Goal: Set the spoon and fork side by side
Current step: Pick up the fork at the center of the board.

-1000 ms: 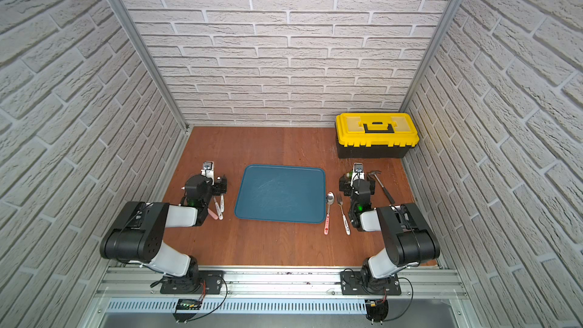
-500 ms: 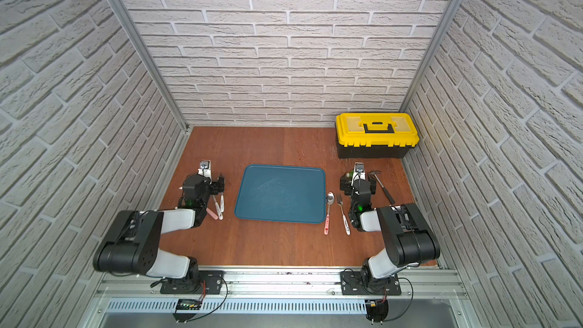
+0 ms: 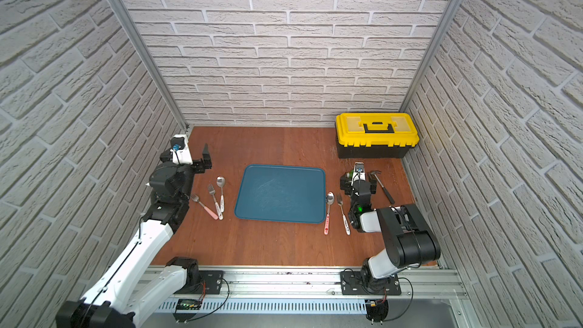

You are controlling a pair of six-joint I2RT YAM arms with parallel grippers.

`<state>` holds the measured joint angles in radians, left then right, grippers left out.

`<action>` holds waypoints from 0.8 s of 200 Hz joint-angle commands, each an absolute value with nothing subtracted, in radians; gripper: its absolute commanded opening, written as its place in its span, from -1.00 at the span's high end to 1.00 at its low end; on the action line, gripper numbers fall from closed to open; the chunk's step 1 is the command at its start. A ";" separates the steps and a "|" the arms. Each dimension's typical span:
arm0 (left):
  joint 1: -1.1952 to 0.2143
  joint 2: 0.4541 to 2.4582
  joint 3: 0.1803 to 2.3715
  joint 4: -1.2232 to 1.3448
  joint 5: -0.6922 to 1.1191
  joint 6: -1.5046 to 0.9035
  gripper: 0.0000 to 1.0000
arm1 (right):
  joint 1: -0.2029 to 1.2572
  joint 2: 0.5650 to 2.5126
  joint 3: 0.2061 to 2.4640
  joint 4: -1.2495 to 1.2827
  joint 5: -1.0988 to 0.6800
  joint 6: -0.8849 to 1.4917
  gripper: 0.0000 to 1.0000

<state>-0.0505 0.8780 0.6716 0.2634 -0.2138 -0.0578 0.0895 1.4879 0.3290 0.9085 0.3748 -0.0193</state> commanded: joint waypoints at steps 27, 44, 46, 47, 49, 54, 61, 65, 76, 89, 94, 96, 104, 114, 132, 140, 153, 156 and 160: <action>-0.040 0.863 0.831 -0.099 -0.035 -0.290 -0.97 | 0.104 1.057 0.623 0.236 0.299 0.046 -0.98; -0.012 0.875 0.833 -0.105 0.081 -0.313 -0.97 | 0.104 1.043 0.627 0.275 0.326 0.182 -0.98; -0.010 0.876 0.829 -0.099 0.092 -0.320 -0.96 | 0.104 1.043 0.630 0.266 0.345 0.233 -0.98; -0.009 0.876 0.828 -0.092 0.098 -0.326 -0.96 | 0.103 1.043 0.632 0.264 0.353 0.254 -0.98; -0.007 0.876 0.821 -0.082 0.106 -0.333 -0.97 | 0.102 1.042 0.637 0.242 0.363 0.294 -0.98; -0.004 0.871 0.804 -0.056 0.109 -0.358 -0.97 | 0.099 1.042 0.651 0.190 0.382 0.378 -0.98; 0.002 0.865 0.792 -0.048 0.099 -0.409 -0.97 | 0.090 1.049 0.665 0.155 0.363 0.436 -0.98; 0.014 0.869 0.800 -0.063 0.108 -0.429 -0.97 | 0.080 1.057 0.678 0.139 0.285 0.430 -0.98; 0.046 0.908 0.876 -0.197 0.148 -0.459 -0.97 | 0.057 1.089 0.739 0.069 0.054 0.349 -0.98; 0.055 0.970 0.967 -0.354 0.118 -0.456 -0.74 | 0.057 1.146 0.792 0.025 -0.021 0.325 -0.39; 0.055 0.992 0.992 -0.396 0.111 -0.450 -0.57 | 0.058 1.163 0.810 0.004 -0.037 0.321 -0.27; 0.055 0.998 1.000 -0.414 0.107 -0.448 -0.51 | 0.058 1.168 0.817 -0.002 -0.042 0.322 -0.23; 0.054 1.037 1.049 -0.496 0.084 -0.443 -0.02 | 0.061 1.187 0.844 -0.047 -0.033 0.337 -0.20; 0.055 1.074 1.099 -0.584 0.058 -0.457 0.70 | 0.061 1.193 0.870 -0.101 -0.021 0.347 -0.06; 0.067 1.119 1.151 -0.698 0.057 -0.509 1.00 | 0.063 1.183 0.887 -0.151 0.014 0.375 0.00; 0.078 1.135 1.165 -0.722 0.094 -0.517 1.00 | 0.063 1.181 0.902 -0.192 0.038 0.384 0.03; 0.079 1.154 1.179 -0.748 0.099 -0.573 1.00 | 0.064 1.170 0.907 -0.219 0.064 0.387 -0.14; 0.079 1.157 1.181 -0.753 0.086 -0.601 1.00 | 0.064 1.168 0.906 -0.217 0.072 0.389 -0.21; 0.079 1.158 1.181 -0.756 0.074 -0.638 1.00 | 0.066 1.166 0.903 -0.212 0.087 0.396 -0.28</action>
